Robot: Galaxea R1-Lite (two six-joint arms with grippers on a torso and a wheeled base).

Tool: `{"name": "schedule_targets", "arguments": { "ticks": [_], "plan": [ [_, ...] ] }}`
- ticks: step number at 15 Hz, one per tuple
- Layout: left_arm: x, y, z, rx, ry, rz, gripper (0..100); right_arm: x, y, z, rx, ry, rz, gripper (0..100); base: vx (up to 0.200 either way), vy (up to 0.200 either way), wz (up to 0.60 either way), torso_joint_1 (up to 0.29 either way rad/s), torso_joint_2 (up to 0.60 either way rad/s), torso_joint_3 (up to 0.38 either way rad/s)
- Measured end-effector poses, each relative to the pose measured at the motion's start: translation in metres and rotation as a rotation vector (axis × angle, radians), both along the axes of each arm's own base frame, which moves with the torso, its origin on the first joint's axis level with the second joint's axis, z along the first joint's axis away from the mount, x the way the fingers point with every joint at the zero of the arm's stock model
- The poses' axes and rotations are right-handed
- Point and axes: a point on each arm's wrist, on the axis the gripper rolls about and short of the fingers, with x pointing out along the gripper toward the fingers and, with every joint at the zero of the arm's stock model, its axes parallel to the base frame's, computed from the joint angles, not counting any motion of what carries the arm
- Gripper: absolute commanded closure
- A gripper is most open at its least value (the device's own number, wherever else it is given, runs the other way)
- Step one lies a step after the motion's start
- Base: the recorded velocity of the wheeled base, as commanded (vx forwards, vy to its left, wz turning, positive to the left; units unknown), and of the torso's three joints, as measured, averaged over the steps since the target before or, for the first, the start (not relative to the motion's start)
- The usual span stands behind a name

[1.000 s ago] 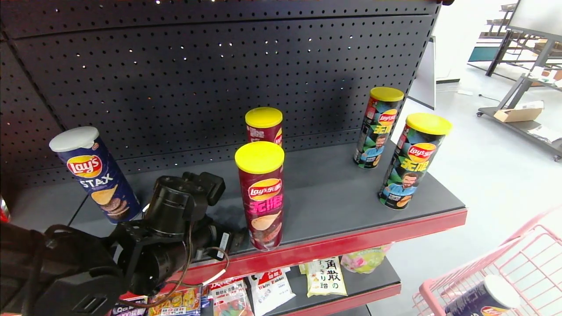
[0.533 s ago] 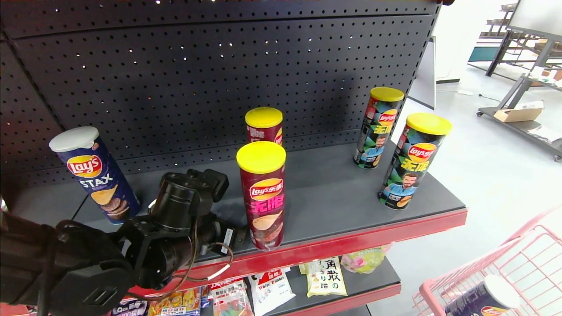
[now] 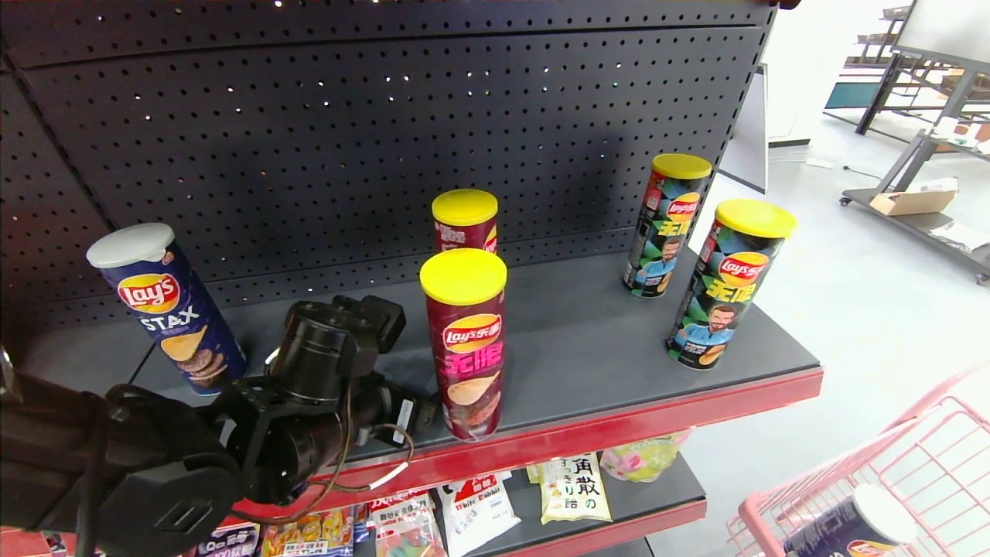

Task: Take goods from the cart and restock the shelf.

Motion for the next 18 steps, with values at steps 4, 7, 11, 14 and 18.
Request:
{"name": "schedule_targets", "arguments": {
  "ticks": [4, 7, 11, 14, 18],
  "plan": [
    [-0.0002, -0.0005, 0.0001, 0.000, -0.001, -0.002, 0, 0.0001, 0.0000, -0.0003, 0.000, 0.001, 0.000, 0, 0.000, 0.000, 0.00, 0.000, 0.00, 0.000],
    [0.0000, -0.0008, 0.0005, -0.001, -0.002, -0.002, 0, 0.0000, 0.0000, -0.0001, 0.000, 0.000, 0.000, 0, 0.000, 0.000, 0.00, 0.000, 0.00, 0.000],
    [0.0008, -0.0019, 0.0014, -0.004, -0.006, -0.003, 0, -0.0001, 0.0000, 0.0003, 0.001, -0.001, -0.001, 0, 0.000, 0.000, 0.00, 0.000, 0.00, 0.000],
    [0.0009, -0.0025, 0.0005, -0.002, -0.004, -0.004, 0, -0.0001, 0.0000, 0.0002, 0.000, -0.001, -0.001, 0, 0.000, 0.000, 0.00, 0.000, 0.00, 0.000],
    [0.0005, -0.0024, -0.0002, 0.000, -0.002, -0.003, 0, -0.0001, -0.0001, 0.0000, 0.000, -0.001, -0.002, 0, 0.000, 0.000, 0.00, 0.000, 0.00, 0.000]
  ]
}}
